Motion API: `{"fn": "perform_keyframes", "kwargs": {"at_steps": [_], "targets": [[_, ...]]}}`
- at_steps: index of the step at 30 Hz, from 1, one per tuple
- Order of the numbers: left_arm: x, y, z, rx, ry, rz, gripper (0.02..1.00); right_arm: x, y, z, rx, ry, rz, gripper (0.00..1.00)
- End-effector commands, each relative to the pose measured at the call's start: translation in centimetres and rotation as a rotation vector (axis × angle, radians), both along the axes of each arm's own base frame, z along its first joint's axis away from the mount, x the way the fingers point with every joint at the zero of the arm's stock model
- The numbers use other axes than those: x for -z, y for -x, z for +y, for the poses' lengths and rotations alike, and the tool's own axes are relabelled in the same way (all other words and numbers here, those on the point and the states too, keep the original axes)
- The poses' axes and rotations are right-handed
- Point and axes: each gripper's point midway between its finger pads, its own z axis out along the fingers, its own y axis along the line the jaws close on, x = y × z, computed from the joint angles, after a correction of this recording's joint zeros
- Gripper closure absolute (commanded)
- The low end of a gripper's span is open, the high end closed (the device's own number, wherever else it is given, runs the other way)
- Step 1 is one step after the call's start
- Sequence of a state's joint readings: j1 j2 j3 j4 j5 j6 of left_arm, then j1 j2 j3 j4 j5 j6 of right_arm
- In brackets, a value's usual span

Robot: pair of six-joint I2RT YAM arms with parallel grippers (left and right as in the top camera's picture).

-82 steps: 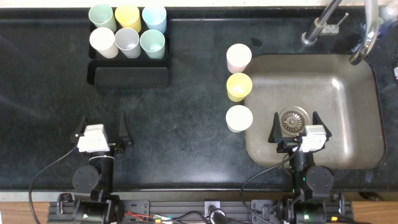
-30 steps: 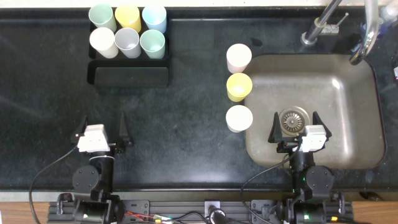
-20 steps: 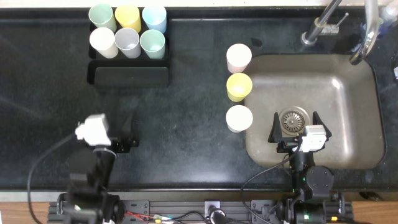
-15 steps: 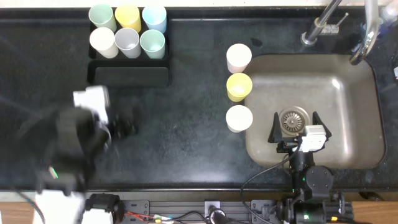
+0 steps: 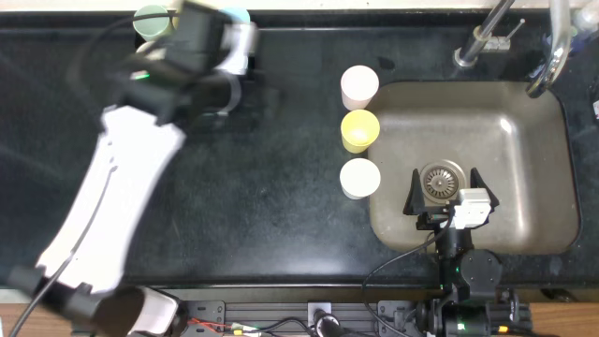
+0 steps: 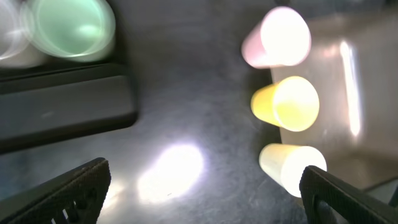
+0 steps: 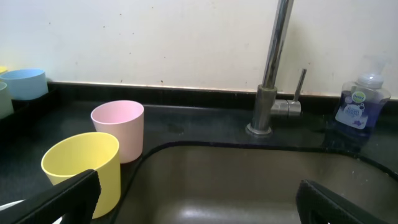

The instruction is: Store Cups

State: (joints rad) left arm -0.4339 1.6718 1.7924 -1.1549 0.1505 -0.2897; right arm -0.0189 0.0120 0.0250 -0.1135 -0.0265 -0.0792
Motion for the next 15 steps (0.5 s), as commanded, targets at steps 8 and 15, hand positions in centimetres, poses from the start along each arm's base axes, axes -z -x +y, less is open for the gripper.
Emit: {"fn": "perform_keyframes", "kwargs": {"at_steps": [8, 15], "targets": [[3.6, -2.4, -7.4, 0.048, -0.159, -0.062, 0.018, -0.1, 0.0, 0.2, -0.010, 0.003, -0.009, 0.003], [5.1, -5.2, -9.5, 0.062, -0.186, -0.103, 0.020, -0.1, 0.0, 0.2, -0.010, 0.003, -0.009, 0.003]]}}
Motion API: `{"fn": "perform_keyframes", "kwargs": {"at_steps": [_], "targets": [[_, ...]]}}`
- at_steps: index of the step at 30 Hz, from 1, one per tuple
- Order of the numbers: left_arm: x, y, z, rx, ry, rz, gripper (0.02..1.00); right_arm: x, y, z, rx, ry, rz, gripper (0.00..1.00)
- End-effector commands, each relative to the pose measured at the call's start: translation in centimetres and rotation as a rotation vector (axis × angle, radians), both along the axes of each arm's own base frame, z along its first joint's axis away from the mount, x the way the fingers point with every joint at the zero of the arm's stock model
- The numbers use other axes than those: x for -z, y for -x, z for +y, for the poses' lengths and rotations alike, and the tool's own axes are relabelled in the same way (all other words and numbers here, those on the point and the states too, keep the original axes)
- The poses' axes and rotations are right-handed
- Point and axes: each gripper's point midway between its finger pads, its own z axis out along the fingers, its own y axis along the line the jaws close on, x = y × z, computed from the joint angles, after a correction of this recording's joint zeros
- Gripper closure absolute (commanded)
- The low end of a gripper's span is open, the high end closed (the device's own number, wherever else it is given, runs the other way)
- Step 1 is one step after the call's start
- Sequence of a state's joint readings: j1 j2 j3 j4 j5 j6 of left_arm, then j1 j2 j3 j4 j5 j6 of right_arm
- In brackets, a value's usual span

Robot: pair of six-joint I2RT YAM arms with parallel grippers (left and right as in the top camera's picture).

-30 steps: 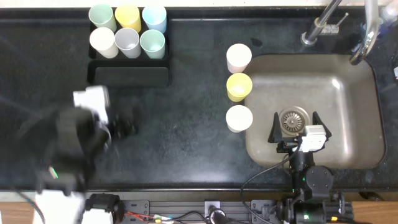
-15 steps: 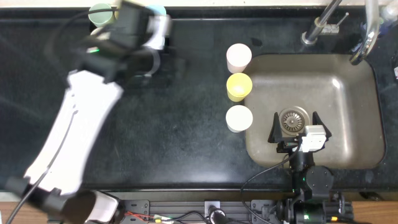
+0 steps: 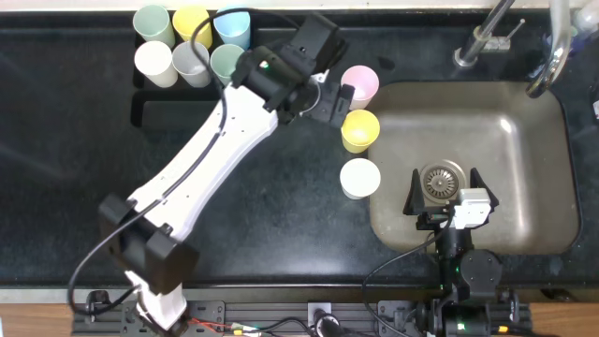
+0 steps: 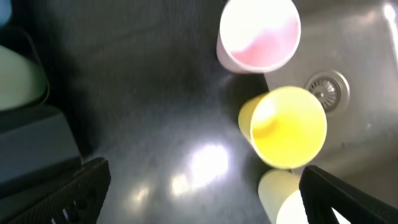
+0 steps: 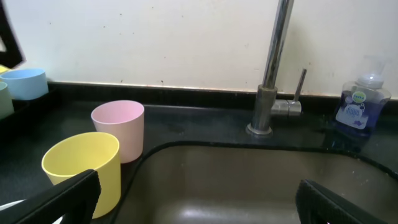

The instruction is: Store Cups

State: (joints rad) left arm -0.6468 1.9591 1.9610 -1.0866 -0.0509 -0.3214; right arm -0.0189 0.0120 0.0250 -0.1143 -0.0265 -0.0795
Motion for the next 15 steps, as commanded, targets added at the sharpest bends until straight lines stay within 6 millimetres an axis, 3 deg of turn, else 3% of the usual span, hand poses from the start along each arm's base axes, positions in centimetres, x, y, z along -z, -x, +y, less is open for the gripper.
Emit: {"fn": "perform_keyframes", "kwargs": {"at_steps": [1, 7, 15], "targets": [[-0.3, -2.9, -1.0, -0.025, -0.022, -0.078, 0.018, -0.1, 0.0, 0.2, -0.010, 0.003, -0.010, 0.003], [0.0, -4.7, -2.1, -0.020, -0.023, -0.102, 0.018, -0.1, 0.0, 0.2, -0.010, 0.003, -0.010, 0.003], [2.8, -6.2, -3.5, -0.012, -0.003, -0.089, 0.020, -0.1, 0.0, 0.2, -0.010, 0.003, -0.010, 0.003]]}}
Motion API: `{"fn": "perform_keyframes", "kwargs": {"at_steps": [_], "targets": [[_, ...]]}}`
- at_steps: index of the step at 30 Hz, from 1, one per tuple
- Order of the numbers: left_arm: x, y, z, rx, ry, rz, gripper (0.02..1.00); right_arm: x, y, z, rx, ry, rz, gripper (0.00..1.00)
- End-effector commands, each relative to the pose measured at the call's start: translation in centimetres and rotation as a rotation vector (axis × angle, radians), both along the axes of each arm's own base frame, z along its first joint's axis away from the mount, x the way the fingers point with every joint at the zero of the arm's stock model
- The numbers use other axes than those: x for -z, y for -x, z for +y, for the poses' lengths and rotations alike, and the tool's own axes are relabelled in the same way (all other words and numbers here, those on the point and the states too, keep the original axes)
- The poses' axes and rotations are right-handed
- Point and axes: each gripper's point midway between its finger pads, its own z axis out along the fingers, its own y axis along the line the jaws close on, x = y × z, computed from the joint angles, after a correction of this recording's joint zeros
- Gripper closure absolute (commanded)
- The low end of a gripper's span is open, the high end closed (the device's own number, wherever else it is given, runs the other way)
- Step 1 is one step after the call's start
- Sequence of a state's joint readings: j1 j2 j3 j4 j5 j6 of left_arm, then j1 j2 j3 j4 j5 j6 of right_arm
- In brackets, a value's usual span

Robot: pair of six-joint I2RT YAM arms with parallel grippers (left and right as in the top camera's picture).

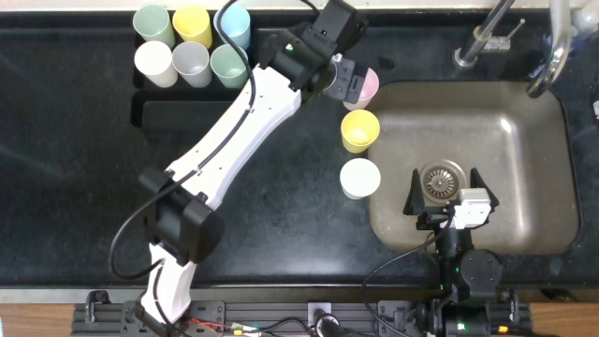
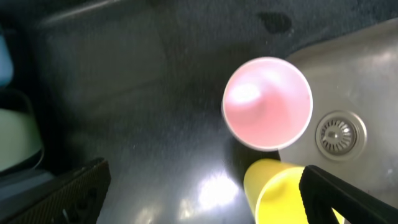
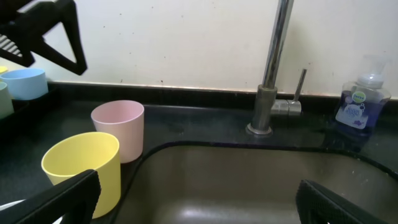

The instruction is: Store Cups

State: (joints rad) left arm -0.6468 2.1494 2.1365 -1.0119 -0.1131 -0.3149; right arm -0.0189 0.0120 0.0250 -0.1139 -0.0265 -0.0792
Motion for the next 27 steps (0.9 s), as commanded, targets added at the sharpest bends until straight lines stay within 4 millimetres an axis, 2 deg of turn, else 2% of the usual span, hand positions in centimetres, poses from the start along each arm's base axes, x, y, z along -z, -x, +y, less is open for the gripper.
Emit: {"fn": "perform_keyframes", "kwargs": {"at_steps": [1, 5, 13, 20, 27], "targets": [[1.3, -1.1, -1.0, 0.015, 0.008, 0.000, 0.018, -0.1, 0.0, 0.2, -0.010, 0.003, -0.009, 0.003], [2.8, -1.3, -0.9, 0.013, -0.001, 0.028, 0.018, -0.1, 0.0, 0.2, -0.010, 0.003, -0.009, 0.005], [4.3, -2.2, -0.6, 0.000, -0.002, 0.042, 0.018, -0.1, 0.0, 0.2, -0.010, 0.003, -0.009, 0.005], [4.9, -3.6, -1.4, 0.007, 0.051, 0.024, 0.018, -0.1, 0.0, 0.2, -0.010, 0.003, -0.009, 0.003], [6.0, -4.0, -1.1, -0.011, 0.050, 0.040, 0.018, -0.1, 0.0, 0.2, -0.010, 0.003, -0.009, 0.003]]}}
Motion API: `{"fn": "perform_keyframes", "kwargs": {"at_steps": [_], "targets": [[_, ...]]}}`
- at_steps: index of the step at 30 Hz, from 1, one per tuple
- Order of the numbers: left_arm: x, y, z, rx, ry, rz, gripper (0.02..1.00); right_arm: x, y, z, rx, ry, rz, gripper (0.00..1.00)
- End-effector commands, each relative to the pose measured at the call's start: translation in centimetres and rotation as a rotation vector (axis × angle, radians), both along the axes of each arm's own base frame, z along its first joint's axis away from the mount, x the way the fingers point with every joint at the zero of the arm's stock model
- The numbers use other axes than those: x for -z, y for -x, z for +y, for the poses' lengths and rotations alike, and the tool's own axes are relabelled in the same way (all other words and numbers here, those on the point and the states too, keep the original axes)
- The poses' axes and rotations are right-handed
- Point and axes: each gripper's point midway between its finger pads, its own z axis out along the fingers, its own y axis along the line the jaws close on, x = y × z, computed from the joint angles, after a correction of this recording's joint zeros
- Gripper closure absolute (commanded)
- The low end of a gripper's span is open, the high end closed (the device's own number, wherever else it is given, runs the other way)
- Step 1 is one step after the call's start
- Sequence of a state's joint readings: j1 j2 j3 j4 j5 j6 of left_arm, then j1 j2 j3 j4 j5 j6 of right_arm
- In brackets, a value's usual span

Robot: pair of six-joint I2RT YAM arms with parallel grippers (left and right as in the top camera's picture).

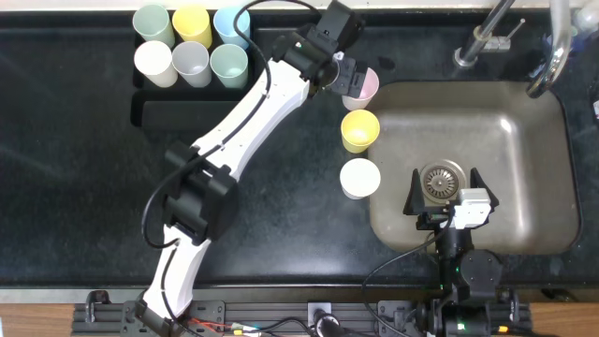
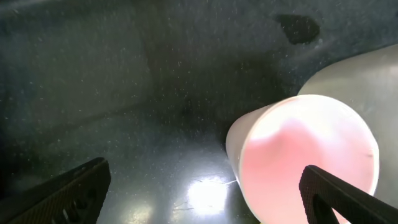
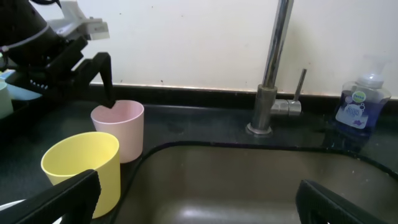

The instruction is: Store Cups

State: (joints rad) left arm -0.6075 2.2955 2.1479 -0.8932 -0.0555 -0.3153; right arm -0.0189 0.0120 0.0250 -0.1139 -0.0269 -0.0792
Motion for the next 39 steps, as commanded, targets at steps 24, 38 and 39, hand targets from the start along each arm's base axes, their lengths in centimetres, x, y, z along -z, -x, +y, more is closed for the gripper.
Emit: {"fn": "perform_keyframes", "kwargs": {"at_steps": [24, 38, 39], "targets": [[2.0, -1.8, -0.5, 0.001, 0.046, 0.005, 0.354, -0.1, 0.0, 0.2, -0.010, 0.003, -0.009, 0.003], [2.8, -2.3, -1.0, 0.007, 0.067, 0.006, 0.980, -0.1, 0.0, 0.2, -0.010, 0.003, -0.010, 0.003], [2.1, -2.2, -0.7, 0.005, 0.069, 0.003, 0.982, -0.1, 0.0, 0.2, -0.010, 0.003, -0.009, 0.005]]}}
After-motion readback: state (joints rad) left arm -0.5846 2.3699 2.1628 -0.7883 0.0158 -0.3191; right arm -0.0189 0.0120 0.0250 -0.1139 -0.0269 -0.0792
